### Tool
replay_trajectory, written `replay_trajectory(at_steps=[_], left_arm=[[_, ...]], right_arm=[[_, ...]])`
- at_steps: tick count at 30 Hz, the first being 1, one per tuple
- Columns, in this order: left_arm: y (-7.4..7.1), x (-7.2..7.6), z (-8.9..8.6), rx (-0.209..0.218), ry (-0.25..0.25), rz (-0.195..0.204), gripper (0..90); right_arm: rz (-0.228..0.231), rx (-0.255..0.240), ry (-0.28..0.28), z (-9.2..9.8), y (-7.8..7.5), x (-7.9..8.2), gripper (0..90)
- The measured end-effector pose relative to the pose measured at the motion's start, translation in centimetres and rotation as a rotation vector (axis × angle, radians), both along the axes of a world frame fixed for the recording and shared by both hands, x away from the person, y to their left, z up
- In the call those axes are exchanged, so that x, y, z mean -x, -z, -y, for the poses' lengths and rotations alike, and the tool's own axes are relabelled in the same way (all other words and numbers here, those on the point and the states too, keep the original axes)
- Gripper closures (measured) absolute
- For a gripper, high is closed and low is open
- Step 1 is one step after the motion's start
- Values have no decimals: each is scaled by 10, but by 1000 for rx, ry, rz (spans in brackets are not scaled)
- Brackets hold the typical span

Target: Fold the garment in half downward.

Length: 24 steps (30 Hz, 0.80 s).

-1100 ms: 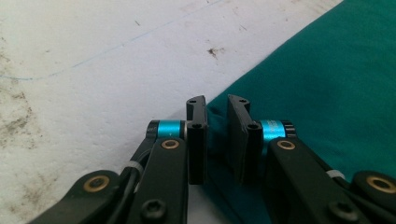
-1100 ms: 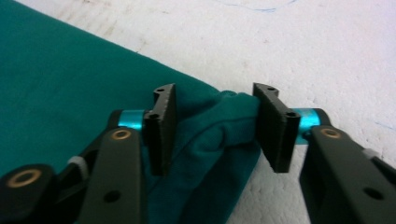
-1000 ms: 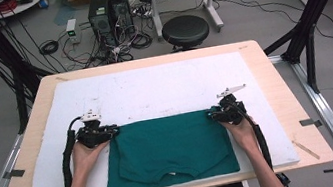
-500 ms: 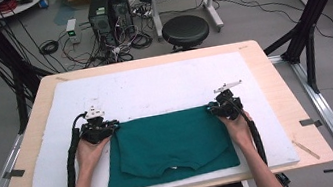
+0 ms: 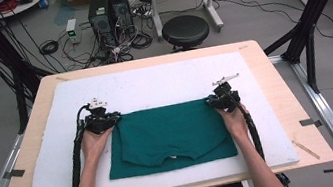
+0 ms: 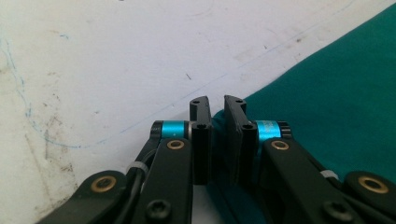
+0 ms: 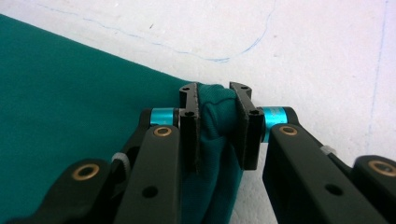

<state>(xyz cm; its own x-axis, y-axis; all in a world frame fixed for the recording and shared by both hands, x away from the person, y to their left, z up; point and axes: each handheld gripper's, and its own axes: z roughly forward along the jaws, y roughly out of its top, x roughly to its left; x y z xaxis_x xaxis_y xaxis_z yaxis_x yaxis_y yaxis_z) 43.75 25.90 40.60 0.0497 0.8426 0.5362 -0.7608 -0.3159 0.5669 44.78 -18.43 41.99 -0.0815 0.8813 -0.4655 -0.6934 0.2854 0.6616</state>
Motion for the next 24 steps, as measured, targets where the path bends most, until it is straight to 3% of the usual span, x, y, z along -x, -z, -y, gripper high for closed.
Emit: replay_trajectory(at_steps=[3, 5, 6, 8, 11, 15, 19, 24], left_arm=[[1, 0, 0, -3, -6, 5, 792], [1, 1, -1, 17, -22, 12, 699], [2, 3, -2, 22, -17, 12, 622], [5, 6, -3, 25, 2, 15, 550], [13, 15, -2, 16, -7, 36, 449], [29, 27, -1, -4, -16, 79, 390], [48, 32, -7, -18, 14, 107, 316], [71, 35, -23, -8, 37, 116, 251]], right_arm=[[9, -7, 16, -2, 2, 0, 701], [9, -18, 26, -3, 4, 1, 593], [10, -16, 18, -2, 4, 2, 513], [7, -31, 3, 0, 7, 5, 380], [32, -38, -19, 2, 17, 11, 286], [82, -26, -45, 5, 35, 21, 256], [122, 0, -72, 10, 54, 32, 241], [180, 32, -113, 17, 82, 41, 220]])
